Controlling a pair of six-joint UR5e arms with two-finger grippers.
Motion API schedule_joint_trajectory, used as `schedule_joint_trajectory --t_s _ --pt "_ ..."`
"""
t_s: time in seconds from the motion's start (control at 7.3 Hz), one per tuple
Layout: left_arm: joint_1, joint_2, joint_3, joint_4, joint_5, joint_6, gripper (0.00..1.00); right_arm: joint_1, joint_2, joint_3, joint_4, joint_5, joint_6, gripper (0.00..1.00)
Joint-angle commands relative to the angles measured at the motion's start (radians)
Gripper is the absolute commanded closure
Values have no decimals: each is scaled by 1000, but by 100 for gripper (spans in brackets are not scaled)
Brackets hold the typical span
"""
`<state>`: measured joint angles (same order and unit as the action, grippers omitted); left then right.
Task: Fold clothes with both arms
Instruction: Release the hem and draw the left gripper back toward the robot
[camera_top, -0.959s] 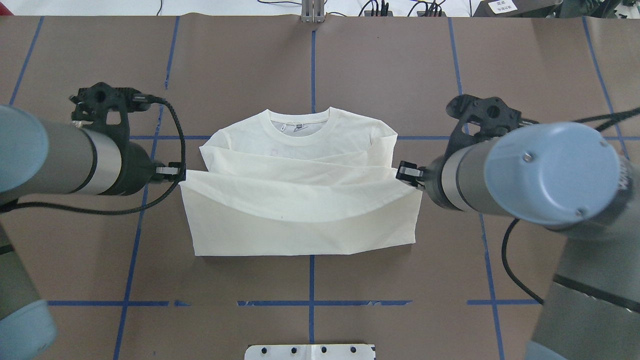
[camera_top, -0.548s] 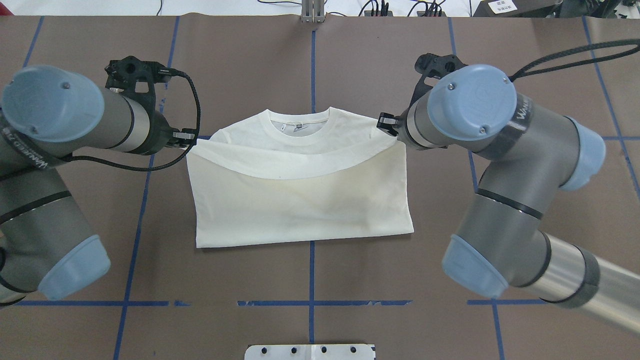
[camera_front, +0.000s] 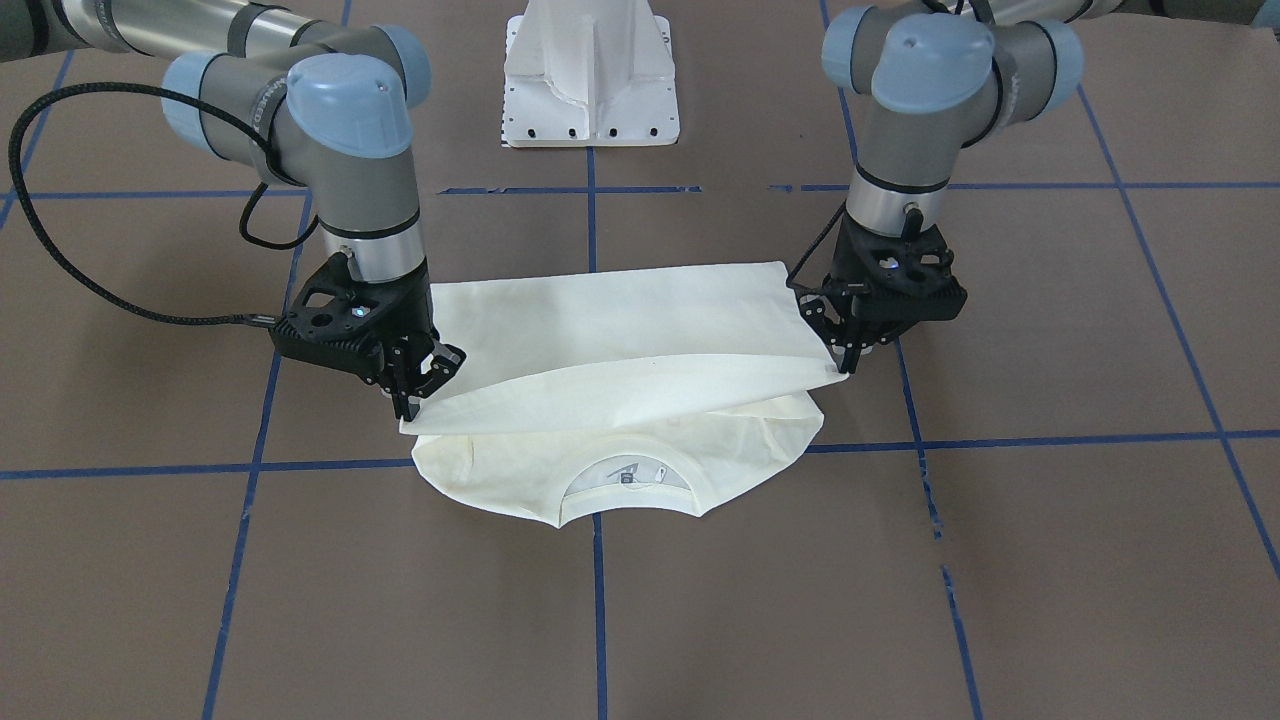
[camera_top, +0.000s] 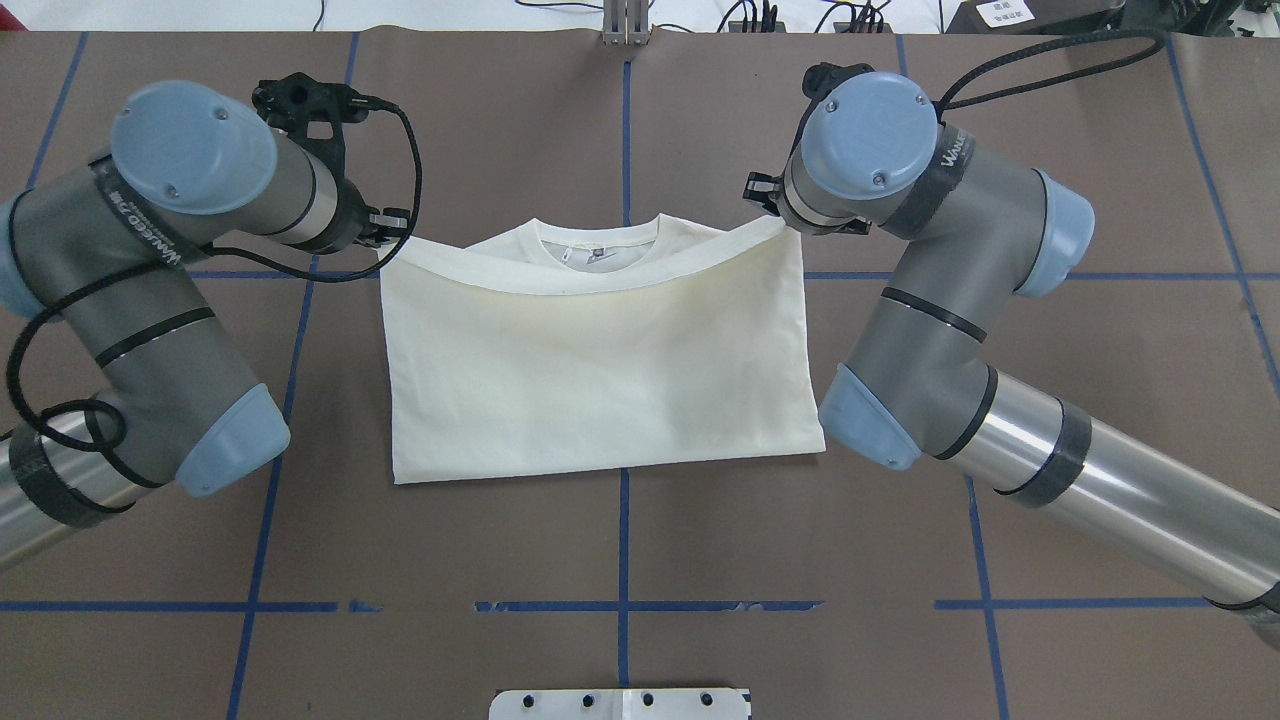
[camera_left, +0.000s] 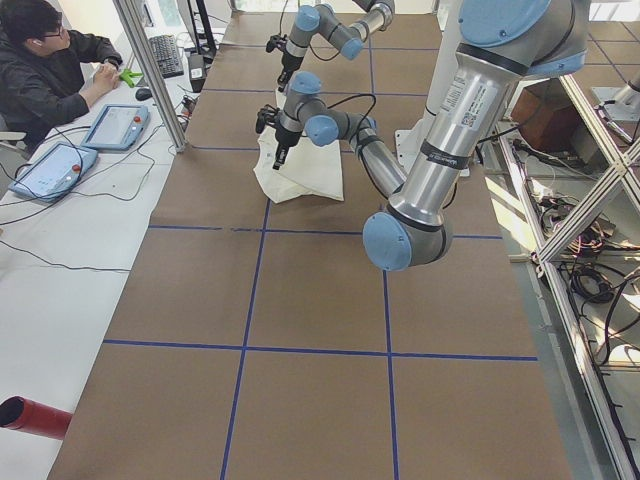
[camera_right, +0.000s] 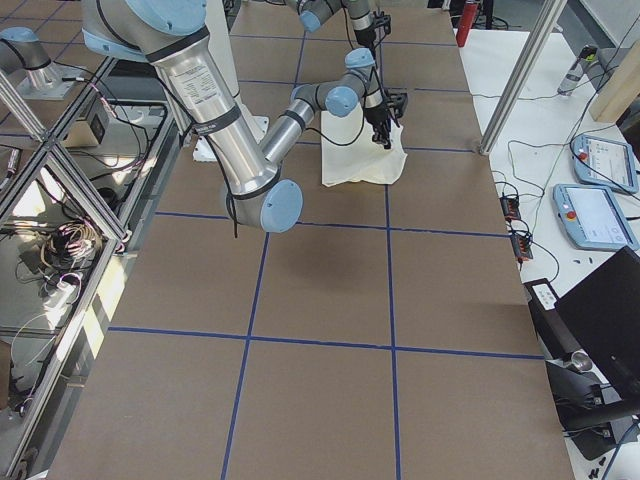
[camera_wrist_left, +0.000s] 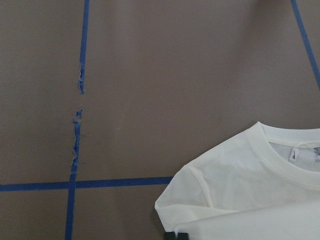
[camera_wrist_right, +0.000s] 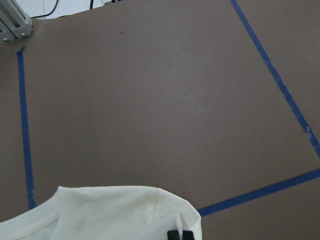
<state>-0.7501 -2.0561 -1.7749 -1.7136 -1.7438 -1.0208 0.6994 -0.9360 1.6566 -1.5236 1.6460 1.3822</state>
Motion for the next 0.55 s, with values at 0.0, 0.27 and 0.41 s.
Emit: schedule_joint_trajectory --t_s 0.0,0.27,0.41 --pt "0 -12 191 -183 23 1 100 2 0 -118 112 -5 -12 100" --pt "6 -12 232 -224 23 1 100 2 2 -141 123 -6 -17 100" --pt "8 -12 232 -224 23 1 100 2 2 -149 123 -8 -17 100"
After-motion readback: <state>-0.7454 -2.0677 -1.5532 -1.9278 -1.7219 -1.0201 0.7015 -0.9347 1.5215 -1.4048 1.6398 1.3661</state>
